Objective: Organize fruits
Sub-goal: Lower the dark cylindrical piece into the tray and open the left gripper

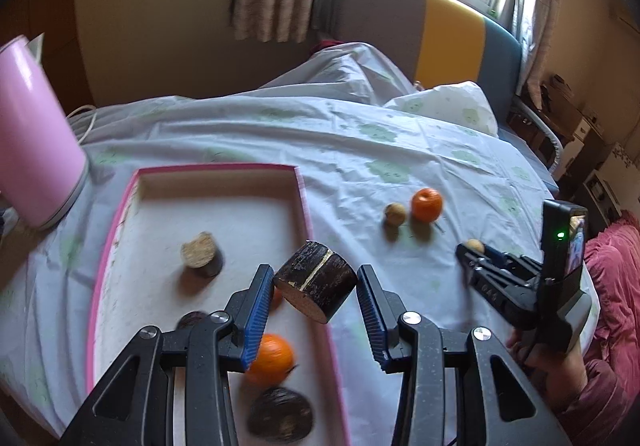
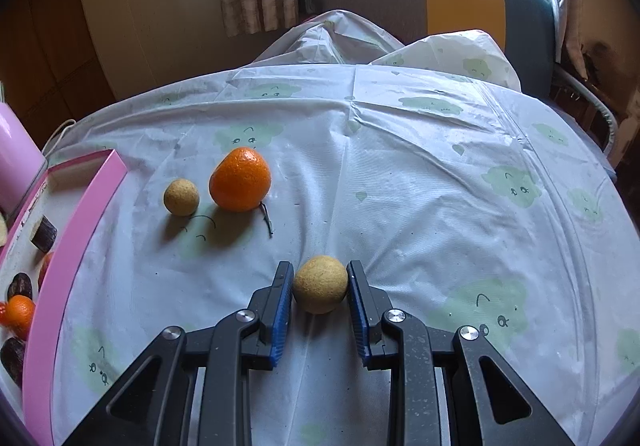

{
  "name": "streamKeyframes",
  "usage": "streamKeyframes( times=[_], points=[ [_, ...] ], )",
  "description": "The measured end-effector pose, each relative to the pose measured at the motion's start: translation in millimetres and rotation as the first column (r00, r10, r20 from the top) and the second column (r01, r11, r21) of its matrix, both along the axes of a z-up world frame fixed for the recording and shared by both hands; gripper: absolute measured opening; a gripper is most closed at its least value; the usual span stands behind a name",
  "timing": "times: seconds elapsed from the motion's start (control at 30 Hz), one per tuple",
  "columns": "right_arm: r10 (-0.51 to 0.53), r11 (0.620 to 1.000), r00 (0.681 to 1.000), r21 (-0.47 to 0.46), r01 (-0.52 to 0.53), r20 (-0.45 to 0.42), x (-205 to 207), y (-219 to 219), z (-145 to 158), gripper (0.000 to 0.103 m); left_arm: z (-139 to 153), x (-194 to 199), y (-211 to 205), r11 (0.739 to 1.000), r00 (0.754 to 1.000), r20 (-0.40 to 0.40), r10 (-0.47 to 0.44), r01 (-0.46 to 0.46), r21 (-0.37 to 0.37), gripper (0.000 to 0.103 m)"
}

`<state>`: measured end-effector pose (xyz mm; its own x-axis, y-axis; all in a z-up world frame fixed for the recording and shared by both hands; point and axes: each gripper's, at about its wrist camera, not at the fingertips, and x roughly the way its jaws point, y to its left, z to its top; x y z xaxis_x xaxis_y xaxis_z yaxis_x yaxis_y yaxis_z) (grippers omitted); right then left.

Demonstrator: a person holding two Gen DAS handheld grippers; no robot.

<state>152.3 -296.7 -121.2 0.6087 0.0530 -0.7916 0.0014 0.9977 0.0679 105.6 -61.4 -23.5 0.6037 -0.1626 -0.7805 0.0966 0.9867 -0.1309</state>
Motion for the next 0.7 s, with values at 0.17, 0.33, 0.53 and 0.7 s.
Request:
streamKeyframes(
  times=[0.17,0.33,0.53,0.7],
  points=[
    [0.001,0.999,1.000,-0.044,-0.001,0.001,-0.5,5.1,0.4,0.028,-8.9,-3.6,44.6,0.996,0.996,-0.016,0.087,-0.087,-0.019,0.043],
    [0.004,0.997,1.000,-0.080,-0.004,0.001,-1.2,9.6,0.8,0.028,-21.8,-2.5,83.6,0.989,0.988,-0.042,0.151,-0.151,-0.003,0.043],
    [0.003,0.997,1.000,-0.084,-0.003,0.002,-1.3,10.2,0.6,0.028,-41.6,9.6,100.7,0.979,0.975,-0.081,0.205,-0.203,0.028,0.043],
    [0.004,0.995,1.000,-0.098,-0.004,0.001,-1.6,12.1,0.7,0.028,-45.6,9.6,103.2,0.975,0.971,-0.095,0.221,-0.221,0.007,0.044]
  ],
)
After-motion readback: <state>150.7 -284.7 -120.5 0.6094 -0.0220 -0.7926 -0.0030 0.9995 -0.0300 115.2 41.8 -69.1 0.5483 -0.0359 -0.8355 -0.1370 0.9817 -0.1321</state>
